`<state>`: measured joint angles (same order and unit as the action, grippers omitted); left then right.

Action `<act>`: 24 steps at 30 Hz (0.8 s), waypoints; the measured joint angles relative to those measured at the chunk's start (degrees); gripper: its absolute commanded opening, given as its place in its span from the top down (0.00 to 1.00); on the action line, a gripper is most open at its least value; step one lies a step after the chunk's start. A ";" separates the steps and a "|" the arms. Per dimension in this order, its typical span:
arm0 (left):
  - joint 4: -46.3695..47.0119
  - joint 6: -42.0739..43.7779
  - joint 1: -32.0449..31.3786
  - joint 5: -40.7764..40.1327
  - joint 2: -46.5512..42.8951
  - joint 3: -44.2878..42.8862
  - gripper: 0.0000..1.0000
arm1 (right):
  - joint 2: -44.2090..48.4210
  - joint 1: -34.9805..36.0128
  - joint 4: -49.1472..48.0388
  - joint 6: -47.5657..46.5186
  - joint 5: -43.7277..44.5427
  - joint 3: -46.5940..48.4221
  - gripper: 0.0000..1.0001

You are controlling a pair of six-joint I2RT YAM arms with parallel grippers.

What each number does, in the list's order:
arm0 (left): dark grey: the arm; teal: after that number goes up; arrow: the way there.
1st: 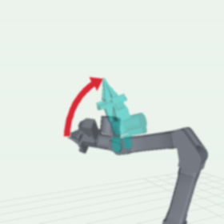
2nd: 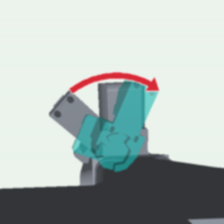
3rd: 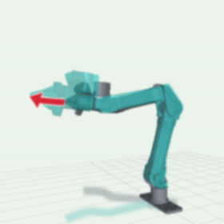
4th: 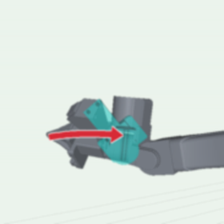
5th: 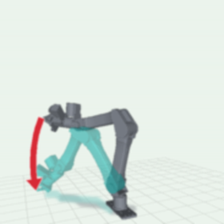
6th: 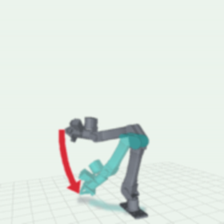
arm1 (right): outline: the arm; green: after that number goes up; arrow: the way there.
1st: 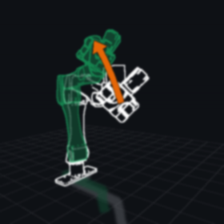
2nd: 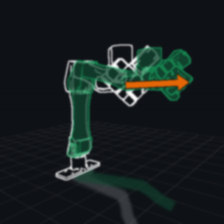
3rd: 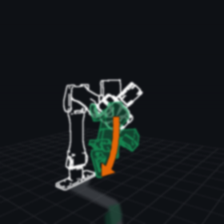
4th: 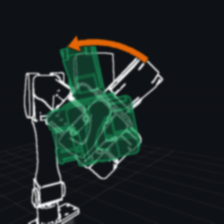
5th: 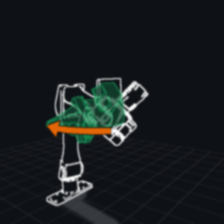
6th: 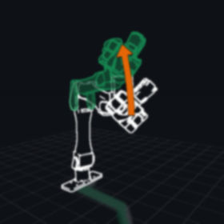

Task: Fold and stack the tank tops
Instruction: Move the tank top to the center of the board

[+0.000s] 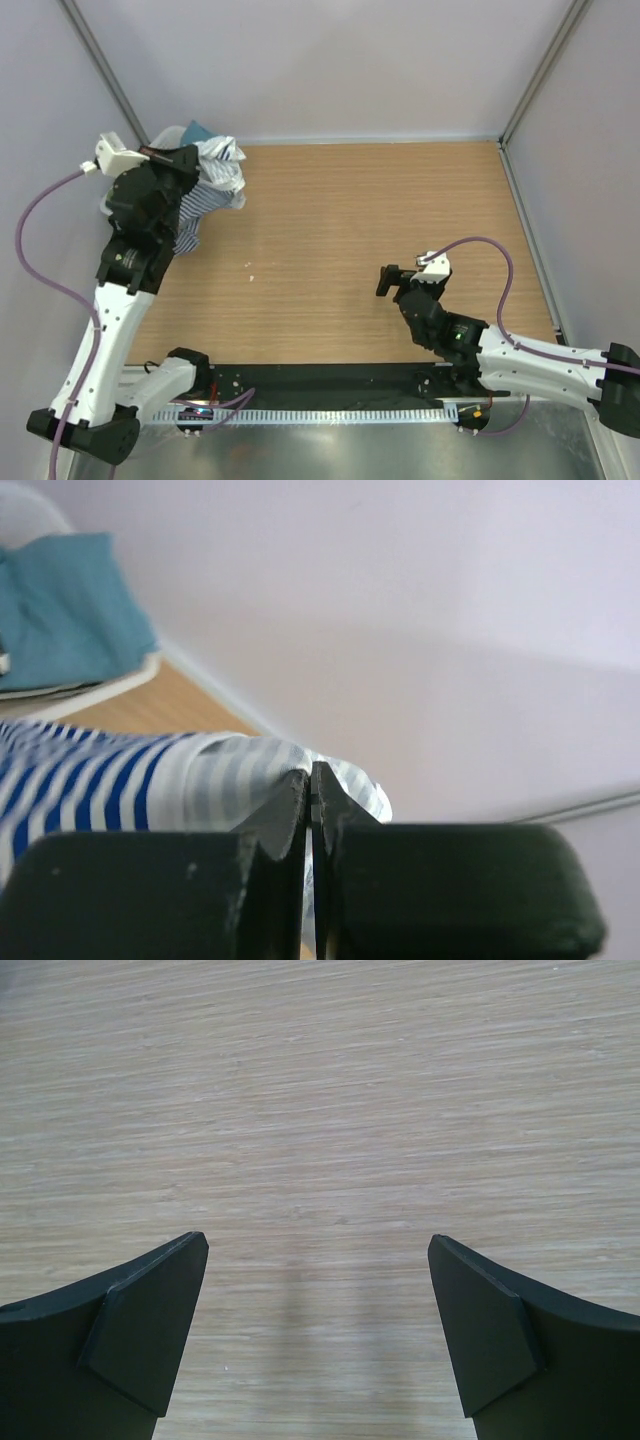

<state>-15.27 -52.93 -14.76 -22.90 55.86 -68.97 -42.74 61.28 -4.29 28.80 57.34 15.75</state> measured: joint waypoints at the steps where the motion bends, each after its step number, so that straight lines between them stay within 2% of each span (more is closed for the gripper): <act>1: -0.02 0.13 -0.63 0.44 -0.70 -1.68 1.00 | 0.00 0.00 0.00 0.02 0.07 0.00 0.00; 6: 0.42 -0.70 -4.00 4.98 0.33 -13.68 1.00 | 0.15 0.00 0.04 0.02 0.90 0.00 0.00; 12: 1.84 -0.57 -14.58 6.54 4.37 -20.65 1.00 | 2.21 0.00 0.50 0.26 2.54 0.00 0.00; 17: 5.68 1.03 -24.92 5.38 12.92 -21.05 1.00 | 5.03 0.00 2.36 0.96 4.26 -0.02 0.00; 21: 6.62 1.07 -27.50 5.49 22.91 -19.80 1.00 | 7.43 0.00 3.04 1.36 5.05 -0.59 0.00; 24: 4.46 1.27 -27.17 4.63 25.44 -16.72 1.00 | 8.52 0.00 3.52 1.51 5.42 -1.01 0.00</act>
<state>-10.81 -51.66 -41.93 -18.26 81.30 -85.69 -34.22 61.28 -0.78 30.30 62.76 14.74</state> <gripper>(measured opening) 0.004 0.996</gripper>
